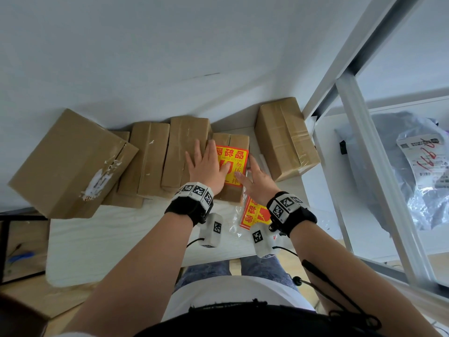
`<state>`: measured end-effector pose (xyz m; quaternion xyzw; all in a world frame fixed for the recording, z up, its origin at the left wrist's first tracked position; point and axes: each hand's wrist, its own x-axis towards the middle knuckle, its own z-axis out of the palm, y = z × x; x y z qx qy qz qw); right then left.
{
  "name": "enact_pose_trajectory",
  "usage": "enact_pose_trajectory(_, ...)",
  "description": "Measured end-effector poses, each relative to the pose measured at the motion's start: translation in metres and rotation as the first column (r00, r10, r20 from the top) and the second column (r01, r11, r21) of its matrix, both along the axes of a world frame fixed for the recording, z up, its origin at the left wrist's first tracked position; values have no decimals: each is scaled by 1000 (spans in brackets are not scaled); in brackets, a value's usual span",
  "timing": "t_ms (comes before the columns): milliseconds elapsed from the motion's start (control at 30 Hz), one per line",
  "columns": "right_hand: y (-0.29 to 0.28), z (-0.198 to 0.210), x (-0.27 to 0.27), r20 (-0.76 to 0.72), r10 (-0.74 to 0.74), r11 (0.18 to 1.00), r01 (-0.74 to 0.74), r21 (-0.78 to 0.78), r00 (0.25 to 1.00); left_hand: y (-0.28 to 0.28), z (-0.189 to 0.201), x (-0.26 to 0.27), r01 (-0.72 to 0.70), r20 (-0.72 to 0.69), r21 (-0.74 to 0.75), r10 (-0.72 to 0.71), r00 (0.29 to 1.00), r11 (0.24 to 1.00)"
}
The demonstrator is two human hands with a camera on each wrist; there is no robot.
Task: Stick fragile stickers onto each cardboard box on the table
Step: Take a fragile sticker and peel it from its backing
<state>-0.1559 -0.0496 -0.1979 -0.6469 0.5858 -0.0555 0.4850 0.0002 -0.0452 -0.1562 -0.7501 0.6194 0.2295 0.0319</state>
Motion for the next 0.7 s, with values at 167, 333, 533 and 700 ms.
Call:
enact_pose_trajectory(167,-8,4,7,58,8,1000,-7,-16,998,0,9,5,-199,-190,-129,173,966,971)
enact_pose_trajectory(333,-21,13,19,118,35,999,-31,-32,992,2,6,14,-291,-231,-126,258,938,948)
enact_pose_trajectory(533,-37,21,31,141,-59,998,63,-30,988,1,9,15,-252,-307,-103,210,928,962)
enact_pose_trajectory(700,-36,21,24,156,-161,984,170,-49,975,8,9,12,55,-68,88,-49,996,995)
